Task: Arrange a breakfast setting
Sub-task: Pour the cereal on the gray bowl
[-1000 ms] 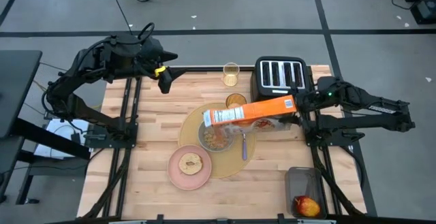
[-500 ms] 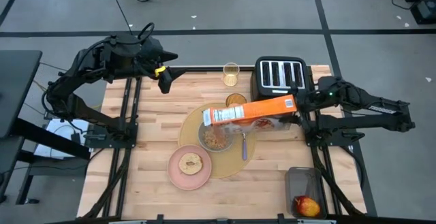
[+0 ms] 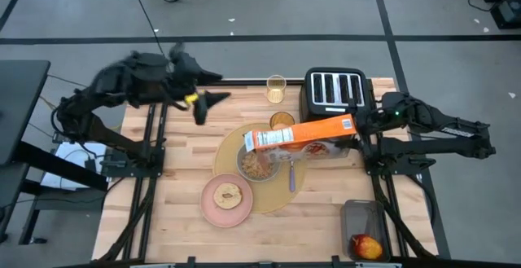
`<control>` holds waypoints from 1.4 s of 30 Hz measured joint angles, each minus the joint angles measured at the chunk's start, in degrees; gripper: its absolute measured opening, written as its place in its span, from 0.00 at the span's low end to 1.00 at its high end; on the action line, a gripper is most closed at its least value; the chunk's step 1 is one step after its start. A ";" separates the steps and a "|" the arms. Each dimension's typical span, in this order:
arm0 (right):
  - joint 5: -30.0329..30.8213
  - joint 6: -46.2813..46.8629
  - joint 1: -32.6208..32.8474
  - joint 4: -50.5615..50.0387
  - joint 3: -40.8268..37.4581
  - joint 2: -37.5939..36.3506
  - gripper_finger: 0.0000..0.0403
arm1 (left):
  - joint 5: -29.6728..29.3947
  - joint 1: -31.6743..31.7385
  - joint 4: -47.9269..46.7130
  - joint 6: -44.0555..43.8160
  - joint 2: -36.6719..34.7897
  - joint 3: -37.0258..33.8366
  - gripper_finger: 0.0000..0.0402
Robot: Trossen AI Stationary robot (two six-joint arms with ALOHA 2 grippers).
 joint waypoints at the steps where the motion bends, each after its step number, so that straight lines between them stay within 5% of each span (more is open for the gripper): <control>1: 0.03 0.41 0.02 0.01 -0.33 -0.62 0.79 | 0.00 -0.52 1.43 0.23 0.06 -1.35 0.65; 11: 0.12 5.11 0.00 2.02 -5.73 -8.60 0.79 | -0.01 -1.04 22.29 6.29 -3.48 -16.42 0.56; 20: -0.34 12.78 -0.07 12.16 -12.82 -15.50 0.79 | 1.95 -2.14 51.15 8.93 -10.62 -34.25 0.53; 30: 2.96 14.15 -0.11 12.51 -13.47 -20.77 0.79 | 5.01 -2.86 87.88 11.91 -14.01 -53.40 0.53; 42: 5.05 18.74 -0.11 24.90 -13.41 -24.56 0.79 | 7.76 -3.01 95.23 5.85 -13.56 -57.24 0.53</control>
